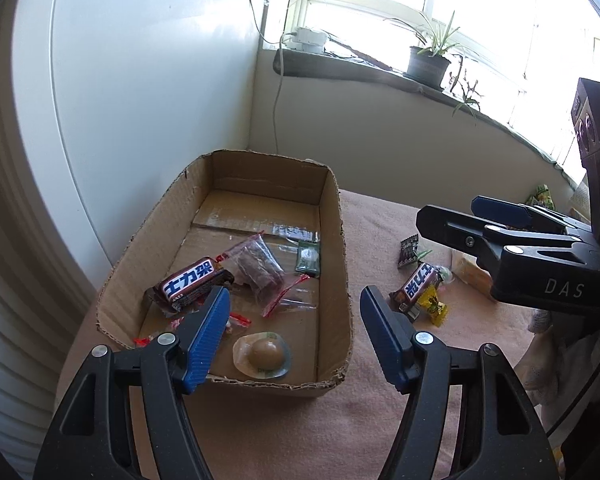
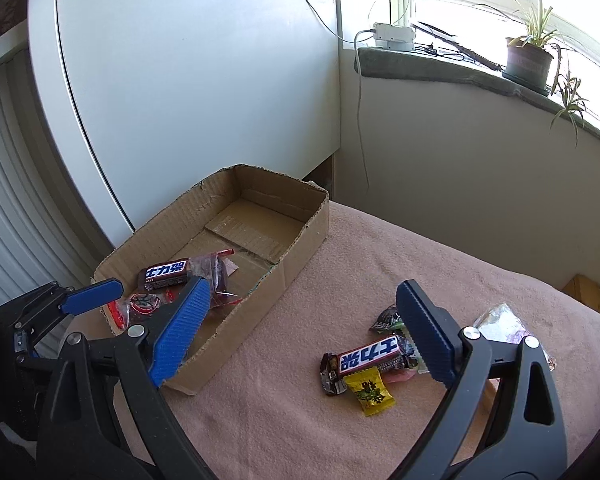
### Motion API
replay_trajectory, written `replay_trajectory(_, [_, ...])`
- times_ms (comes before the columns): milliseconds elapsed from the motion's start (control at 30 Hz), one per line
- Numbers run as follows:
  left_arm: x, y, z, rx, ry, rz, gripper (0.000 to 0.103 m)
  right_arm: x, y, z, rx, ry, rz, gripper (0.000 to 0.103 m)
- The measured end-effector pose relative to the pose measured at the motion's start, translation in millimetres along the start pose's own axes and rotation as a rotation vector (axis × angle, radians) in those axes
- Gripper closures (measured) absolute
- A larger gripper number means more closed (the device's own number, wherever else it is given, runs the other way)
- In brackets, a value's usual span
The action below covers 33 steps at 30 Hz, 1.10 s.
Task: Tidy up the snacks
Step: 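Move both tools to the bagged sliced bread loaf on the table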
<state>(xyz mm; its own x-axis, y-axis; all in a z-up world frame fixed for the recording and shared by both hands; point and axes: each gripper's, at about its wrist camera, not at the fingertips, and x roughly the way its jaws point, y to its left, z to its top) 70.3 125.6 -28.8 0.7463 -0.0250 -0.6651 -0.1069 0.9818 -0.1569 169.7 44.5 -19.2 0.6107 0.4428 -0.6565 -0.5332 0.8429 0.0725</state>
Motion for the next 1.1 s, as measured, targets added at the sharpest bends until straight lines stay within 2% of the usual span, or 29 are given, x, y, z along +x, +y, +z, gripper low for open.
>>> replay_trajectory(400, [13,-41,0,0.042,0.025,-0.070,0.035,-39,-79,-38,0.115,-0.001,-0.097,0.006])
replay_trajectory(467, [18,-50,-1,0.051,0.036,-0.090,0.035,-45,-96,-46,0.147,0.001,-0.110,0.000])
replay_trajectory(567, [25,-64,-3,0.068,0.055,-0.120,0.034,-53,-124,-59,0.200,0.001,-0.125,0.000])
replay_trajectory(733, [35,-91,-3,0.094,0.081,-0.176,0.032,-58,-173,-77,0.328,0.027,-0.085,0.000])
replay_trajectory(833, [42,-107,-3,0.111,0.093,-0.203,0.032,-55,-198,-86,0.382,0.044,-0.094,0.000])
replay_trajectory(1100, [64,-147,2,0.156,0.134,-0.267,0.032,-41,-232,-100,0.451,0.083,-0.055,0.000])
